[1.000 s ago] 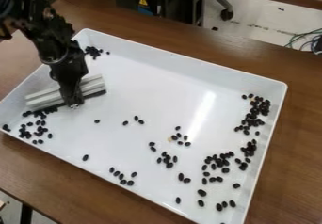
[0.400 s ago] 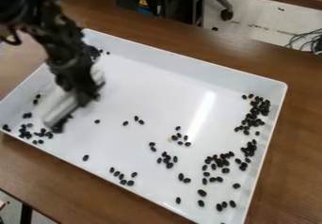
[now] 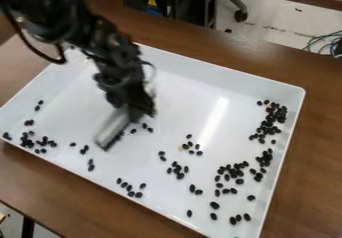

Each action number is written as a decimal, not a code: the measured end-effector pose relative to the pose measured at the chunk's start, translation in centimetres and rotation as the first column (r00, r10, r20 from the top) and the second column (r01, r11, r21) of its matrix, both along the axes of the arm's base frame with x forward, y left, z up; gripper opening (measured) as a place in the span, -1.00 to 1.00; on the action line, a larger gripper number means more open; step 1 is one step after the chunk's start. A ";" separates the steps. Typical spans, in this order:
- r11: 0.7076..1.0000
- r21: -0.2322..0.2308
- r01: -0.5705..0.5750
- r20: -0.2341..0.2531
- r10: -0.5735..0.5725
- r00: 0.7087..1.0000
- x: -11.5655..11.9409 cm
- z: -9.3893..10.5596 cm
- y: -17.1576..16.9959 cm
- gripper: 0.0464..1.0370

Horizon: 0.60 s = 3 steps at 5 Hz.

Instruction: Sweep into pile

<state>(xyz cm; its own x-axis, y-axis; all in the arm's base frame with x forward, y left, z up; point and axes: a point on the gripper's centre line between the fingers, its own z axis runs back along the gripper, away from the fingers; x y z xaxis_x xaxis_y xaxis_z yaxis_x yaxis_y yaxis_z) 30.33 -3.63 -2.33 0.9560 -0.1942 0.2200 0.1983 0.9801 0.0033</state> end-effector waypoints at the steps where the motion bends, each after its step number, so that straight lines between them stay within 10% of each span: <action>1: 0.999 -0.031 0.035 0.011 -0.035 0.999 -0.7 0.1 -5.0 -0.36; 3: 0.998 -0.067 0.009 -0.053 -0.012 0.999 -2.1 0.2 -12.1 -0.36</action>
<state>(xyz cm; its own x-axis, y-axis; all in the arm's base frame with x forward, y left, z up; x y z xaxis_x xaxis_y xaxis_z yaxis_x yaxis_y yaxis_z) 28.27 -15.75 -2.13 0.9646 -0.1908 0.1818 0.2068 0.9756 -0.0732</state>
